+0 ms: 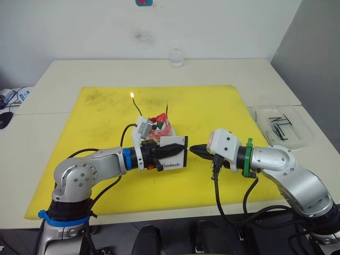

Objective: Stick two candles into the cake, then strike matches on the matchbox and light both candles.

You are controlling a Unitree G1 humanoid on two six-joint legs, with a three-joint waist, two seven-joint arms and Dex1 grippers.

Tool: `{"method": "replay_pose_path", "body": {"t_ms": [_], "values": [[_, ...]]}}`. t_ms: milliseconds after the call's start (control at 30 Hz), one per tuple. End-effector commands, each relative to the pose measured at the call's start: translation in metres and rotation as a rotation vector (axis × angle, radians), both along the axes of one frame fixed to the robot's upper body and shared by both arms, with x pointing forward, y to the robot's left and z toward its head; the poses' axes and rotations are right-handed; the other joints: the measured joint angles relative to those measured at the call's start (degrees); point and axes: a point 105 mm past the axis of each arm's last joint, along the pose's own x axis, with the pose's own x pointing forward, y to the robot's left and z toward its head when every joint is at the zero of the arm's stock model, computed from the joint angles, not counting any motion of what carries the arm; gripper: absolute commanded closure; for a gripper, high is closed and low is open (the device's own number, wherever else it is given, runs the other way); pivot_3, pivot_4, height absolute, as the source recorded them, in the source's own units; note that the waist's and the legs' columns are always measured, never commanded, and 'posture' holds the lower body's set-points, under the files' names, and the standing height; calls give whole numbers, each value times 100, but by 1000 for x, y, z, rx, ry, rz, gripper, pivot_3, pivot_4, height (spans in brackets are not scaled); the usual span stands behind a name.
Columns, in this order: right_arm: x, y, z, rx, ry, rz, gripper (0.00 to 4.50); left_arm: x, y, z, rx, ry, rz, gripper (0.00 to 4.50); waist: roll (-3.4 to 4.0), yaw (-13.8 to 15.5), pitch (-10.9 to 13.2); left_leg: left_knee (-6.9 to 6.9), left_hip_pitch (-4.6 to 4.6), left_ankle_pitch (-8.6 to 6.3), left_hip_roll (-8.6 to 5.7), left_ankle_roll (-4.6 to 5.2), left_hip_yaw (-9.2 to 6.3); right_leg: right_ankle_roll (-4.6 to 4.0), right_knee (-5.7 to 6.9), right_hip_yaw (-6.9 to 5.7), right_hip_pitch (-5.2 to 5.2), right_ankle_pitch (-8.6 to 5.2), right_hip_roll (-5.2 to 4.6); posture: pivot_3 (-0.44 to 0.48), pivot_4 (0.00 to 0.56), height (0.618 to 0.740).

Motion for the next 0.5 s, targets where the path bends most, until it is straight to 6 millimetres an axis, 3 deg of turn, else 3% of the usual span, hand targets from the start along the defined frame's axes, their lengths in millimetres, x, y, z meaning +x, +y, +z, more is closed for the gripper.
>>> {"method": "replay_pose_path", "body": {"t_ms": [33, 200, 267, 400, 500], "values": [[-1, 6, 9, 19, -51, 19, 4482, -10, -6, 10, -33, -29, -59, 4500, 0, 0, 0, 0, 0, 0, 0, 0, 0, 0, 0, 0, 0, 0, 0, 0, 150, 735], [3, 10, 15, 62, -73, -3, 4482, -16, -10, 7, -35, -5, -98, 4500, 0, -2, 0, 0, 0, 0, 1, 0, 0, 0, 0, 0, 0, 0, 0, 0, 150, 735], [14, 8, 34, 138, -165, -67, 4482, -21, -11, 1, -21, 21, -121, 4500, 0, -2, 0, 0, 0, 0, 1, 0, -1, 0, 0, 0, 0, 0, 0, 0, 150, 735], [36, -26, 80, 253, -319, -253, 4482, -27, -3, -13, 31, 65, -106, 4500, 9, -6, 5, 0, 0, 0, -1, 0, 6, 0, 3, 9, -3, 0, -2, 0, 150, 735], [34, -41, 83, 236, -315, -287, 4482, -27, 7, -19, 58, 80, -75, 4500, -2, 35, 0, 0, -5, 0, 0, -1, 4, 0, -3, 3, -3, 0, -4, 0, 150, 735]]}}
